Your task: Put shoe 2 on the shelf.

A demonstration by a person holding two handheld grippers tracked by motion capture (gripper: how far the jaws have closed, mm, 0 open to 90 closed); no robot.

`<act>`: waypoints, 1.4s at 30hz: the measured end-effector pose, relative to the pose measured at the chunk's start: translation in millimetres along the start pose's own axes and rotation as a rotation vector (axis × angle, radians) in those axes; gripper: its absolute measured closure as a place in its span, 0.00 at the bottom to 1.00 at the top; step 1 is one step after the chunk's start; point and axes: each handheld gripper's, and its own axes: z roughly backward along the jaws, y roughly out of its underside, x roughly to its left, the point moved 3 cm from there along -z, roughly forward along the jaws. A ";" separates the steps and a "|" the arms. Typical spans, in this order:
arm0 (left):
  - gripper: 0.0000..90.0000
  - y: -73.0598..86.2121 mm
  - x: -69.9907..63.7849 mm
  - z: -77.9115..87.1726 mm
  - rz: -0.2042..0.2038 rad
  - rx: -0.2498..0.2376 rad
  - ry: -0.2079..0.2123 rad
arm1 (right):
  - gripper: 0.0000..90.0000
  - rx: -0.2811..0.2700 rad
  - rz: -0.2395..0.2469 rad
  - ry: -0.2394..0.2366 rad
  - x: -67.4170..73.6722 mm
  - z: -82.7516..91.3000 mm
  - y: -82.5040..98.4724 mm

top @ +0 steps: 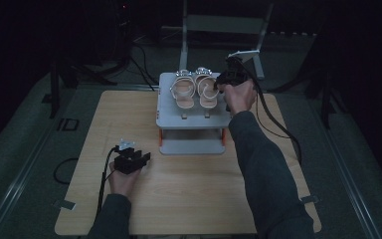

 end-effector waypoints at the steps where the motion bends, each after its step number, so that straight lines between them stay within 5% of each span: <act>1: 0.62 0.0 0.0 0.0 0.000 0.000 0.000 | 0.91 0.005 0.002 0.002 -0.4 -0.6 -0.2; 19: 0.62 -0.1 -0.2 -0.2 0.000 -0.001 -0.001 | 0.90 0.055 0.023 0.009 -1.2 -5.7 -0.9; 28: 0.62 -0.1 -0.2 -0.1 -0.001 0.000 -0.001 | 0.72 0.045 0.078 0.000 2.7 -3.6 -1.4; 33: 0.62 -0.1 -0.3 -0.2 -0.002 0.000 -0.002 | 0.68 0.015 0.128 0.026 4.2 3.2 -2.3; 42: 0.62 0.0 -0.1 -0.1 -0.004 0.002 -0.002 | 0.63 -0.099 0.187 -0.050 12.5 16.6 -4.7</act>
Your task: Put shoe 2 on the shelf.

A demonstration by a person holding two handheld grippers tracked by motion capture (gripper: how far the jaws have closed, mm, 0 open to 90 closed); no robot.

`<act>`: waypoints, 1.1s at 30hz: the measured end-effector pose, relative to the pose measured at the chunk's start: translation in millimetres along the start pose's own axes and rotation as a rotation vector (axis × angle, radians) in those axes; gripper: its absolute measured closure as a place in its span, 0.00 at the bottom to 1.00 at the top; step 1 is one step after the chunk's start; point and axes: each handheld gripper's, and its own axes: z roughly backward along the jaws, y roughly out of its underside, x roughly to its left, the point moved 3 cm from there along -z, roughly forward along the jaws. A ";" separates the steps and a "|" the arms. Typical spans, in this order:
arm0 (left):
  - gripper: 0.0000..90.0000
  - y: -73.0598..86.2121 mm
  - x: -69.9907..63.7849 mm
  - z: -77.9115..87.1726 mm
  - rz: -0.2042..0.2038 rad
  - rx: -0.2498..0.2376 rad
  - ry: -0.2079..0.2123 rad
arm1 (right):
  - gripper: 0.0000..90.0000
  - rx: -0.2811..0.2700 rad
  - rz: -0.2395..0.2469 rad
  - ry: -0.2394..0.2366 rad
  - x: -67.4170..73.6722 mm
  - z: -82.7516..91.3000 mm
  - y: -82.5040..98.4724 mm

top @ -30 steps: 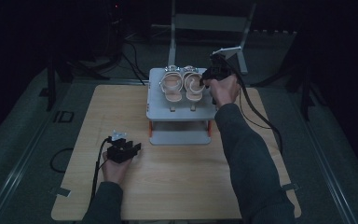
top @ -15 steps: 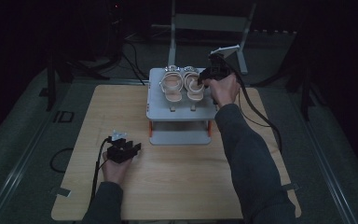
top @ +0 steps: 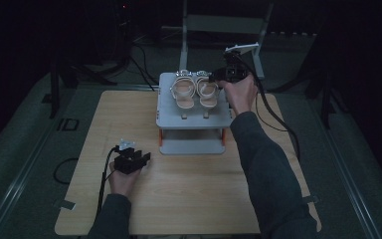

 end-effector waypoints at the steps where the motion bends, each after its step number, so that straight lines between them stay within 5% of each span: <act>1: 0.62 0.0 0.0 0.0 0.000 0.000 0.000 | 0.63 -0.021 0.012 0.000 -0.3 1.3 0.2; 12: 0.62 -0.1 -0.3 -0.1 -0.001 -0.002 -0.004 | 0.62 -0.237 0.168 0.037 -6.1 23.5 9.8; 33: 0.62 0.1 -0.7 -0.3 -0.001 -0.004 -0.005 | 0.56 -0.305 0.241 0.005 -46.4 47.1 72.2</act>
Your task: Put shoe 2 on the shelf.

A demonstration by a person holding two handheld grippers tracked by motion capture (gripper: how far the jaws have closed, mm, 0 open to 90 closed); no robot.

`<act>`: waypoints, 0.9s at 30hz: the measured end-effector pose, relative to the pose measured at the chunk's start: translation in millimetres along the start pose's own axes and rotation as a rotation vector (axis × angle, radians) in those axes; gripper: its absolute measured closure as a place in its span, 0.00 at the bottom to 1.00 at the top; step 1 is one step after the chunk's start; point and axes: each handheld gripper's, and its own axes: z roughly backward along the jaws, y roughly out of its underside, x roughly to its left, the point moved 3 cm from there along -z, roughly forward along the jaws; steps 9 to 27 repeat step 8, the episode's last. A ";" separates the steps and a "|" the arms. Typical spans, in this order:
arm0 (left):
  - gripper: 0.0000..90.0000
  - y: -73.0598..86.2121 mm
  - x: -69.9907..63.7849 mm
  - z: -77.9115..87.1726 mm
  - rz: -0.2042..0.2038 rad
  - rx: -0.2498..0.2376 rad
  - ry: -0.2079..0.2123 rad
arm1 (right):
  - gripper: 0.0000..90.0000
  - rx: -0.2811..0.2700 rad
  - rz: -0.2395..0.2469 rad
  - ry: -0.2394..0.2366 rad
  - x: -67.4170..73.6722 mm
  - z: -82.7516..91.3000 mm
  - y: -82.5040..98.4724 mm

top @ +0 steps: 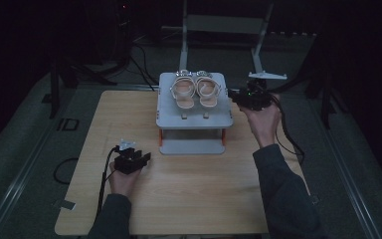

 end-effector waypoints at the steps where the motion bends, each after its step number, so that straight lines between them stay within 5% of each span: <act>1: 0.62 0.0 0.0 0.0 0.000 0.000 0.000 | 0.56 -0.002 0.005 0.002 -1.0 1.4 4.4; 8: 0.62 0.1 -0.4 0.0 -0.001 0.000 -0.002 | 0.56 -0.015 -0.008 0.001 -9.4 14.2 35.4; 27: 0.62 0.1 -0.4 0.0 -0.001 0.000 -0.002 | 0.56 -0.015 -0.008 0.001 -9.4 14.2 35.4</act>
